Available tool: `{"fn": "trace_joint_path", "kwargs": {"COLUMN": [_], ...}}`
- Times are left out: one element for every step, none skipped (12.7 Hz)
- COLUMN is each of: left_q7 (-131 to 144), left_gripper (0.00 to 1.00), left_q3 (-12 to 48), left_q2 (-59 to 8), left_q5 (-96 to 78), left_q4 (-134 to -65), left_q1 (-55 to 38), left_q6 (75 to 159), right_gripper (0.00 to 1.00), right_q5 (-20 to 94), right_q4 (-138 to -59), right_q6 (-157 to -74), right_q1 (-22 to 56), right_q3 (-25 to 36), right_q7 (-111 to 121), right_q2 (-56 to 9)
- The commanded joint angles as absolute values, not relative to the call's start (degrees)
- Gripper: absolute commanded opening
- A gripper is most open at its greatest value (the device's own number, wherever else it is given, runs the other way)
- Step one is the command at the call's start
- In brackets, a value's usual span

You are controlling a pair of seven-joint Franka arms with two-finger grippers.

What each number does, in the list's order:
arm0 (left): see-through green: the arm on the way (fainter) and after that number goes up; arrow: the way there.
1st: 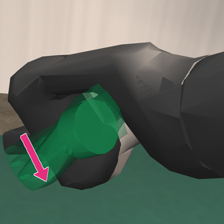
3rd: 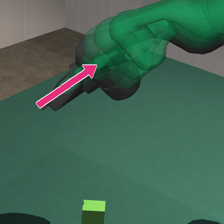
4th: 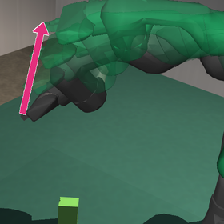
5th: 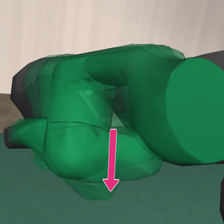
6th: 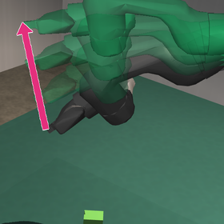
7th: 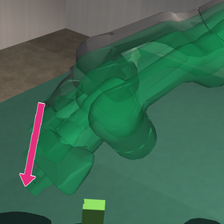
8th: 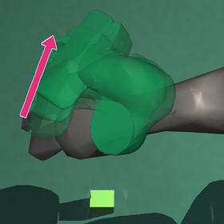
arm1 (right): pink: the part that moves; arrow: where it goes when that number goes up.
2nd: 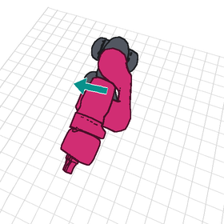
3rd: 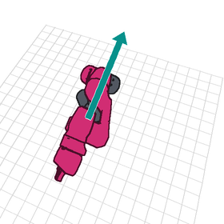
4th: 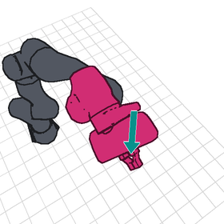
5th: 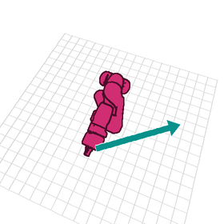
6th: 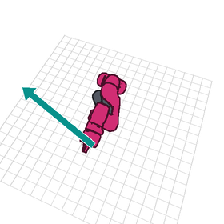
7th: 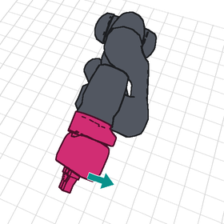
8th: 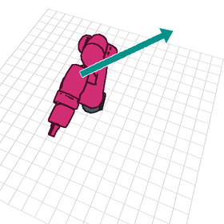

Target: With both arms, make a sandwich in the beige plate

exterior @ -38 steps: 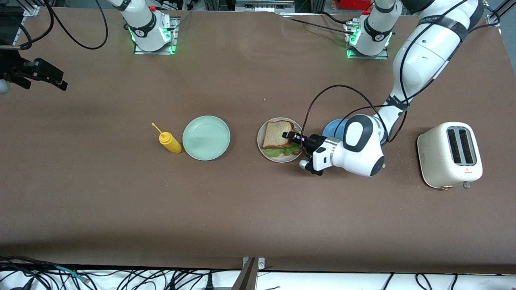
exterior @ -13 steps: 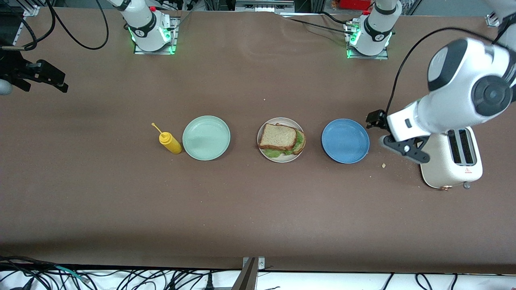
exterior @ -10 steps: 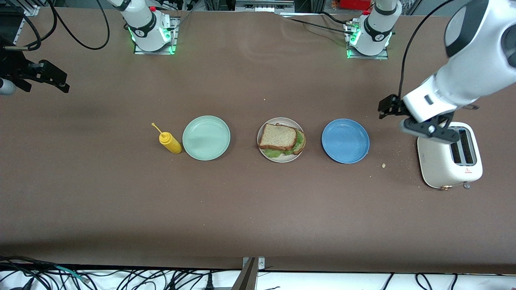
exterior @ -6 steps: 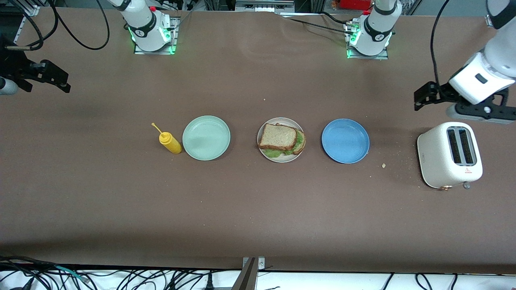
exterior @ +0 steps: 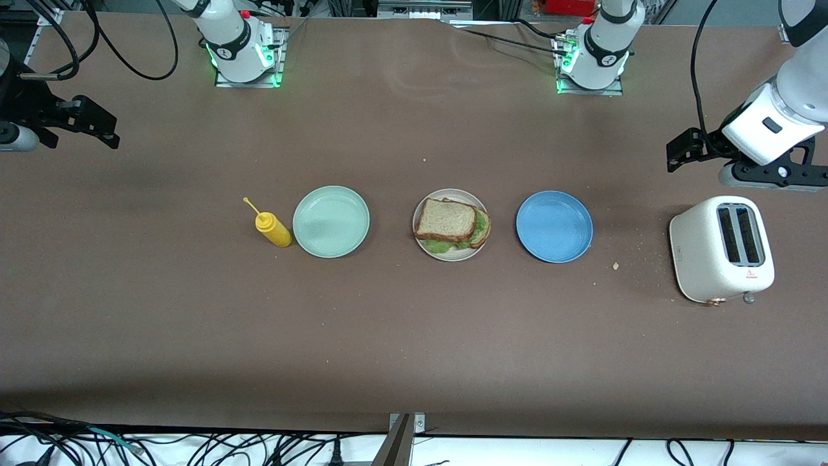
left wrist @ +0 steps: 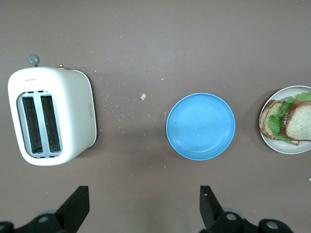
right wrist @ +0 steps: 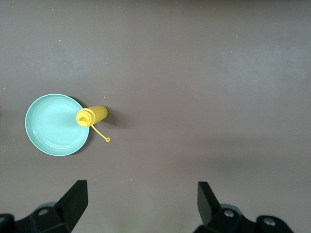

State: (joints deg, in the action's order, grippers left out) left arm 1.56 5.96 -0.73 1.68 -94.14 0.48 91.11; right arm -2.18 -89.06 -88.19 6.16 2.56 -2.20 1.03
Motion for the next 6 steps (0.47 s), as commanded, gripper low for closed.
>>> {"fn": "trace_joint_path", "kwargs": {"left_q7": [2.0, 2.1, 2.1, 2.1, 2.2, 2.3], "left_gripper": [1.00, 1.00, 1.00, 1.00, 1.00, 1.00], "left_q3": [5.6, 5.6, 6.0, 6.2, 6.2, 6.2], "left_q2": [0.7, 0.6, 0.6, 0.6, 0.6, 0.6], "left_q5": [1.7, 1.7, 1.7, 1.6, 1.6, 0.7], "left_q4": [-95.1, -94.7, -94.7, -94.7, -94.7, -94.7], "left_q1": [-0.4, -0.4, -0.4, -0.4, -0.4, -0.3], "left_q6": [91.2, 91.2, 91.2, 91.1, 91.1, 91.1], "right_gripper": [1.00, 1.00, 1.00, 1.00, 1.00, 1.00], "right_q5": [-3.3, -3.3, -3.3, -3.3, -3.3, -3.3], "right_q4": [-87.9, -87.9, -87.9, -87.9, -87.9, -87.9], "right_q6": [-88.0, -88.0, -88.0, -88.0, -88.0, -88.2], "right_q1": [6.2, 6.2, 6.2, 6.2, 6.2, 6.2], "right_q3": [2.4, 2.4, 2.4, 2.4, 2.4, 2.4], "right_q7": [-3.1, -3.1, -3.1, -3.1, -3.1, -3.1], "right_q2": [0.7, 0.7, 0.7, 0.7, 0.7, 0.7]}}
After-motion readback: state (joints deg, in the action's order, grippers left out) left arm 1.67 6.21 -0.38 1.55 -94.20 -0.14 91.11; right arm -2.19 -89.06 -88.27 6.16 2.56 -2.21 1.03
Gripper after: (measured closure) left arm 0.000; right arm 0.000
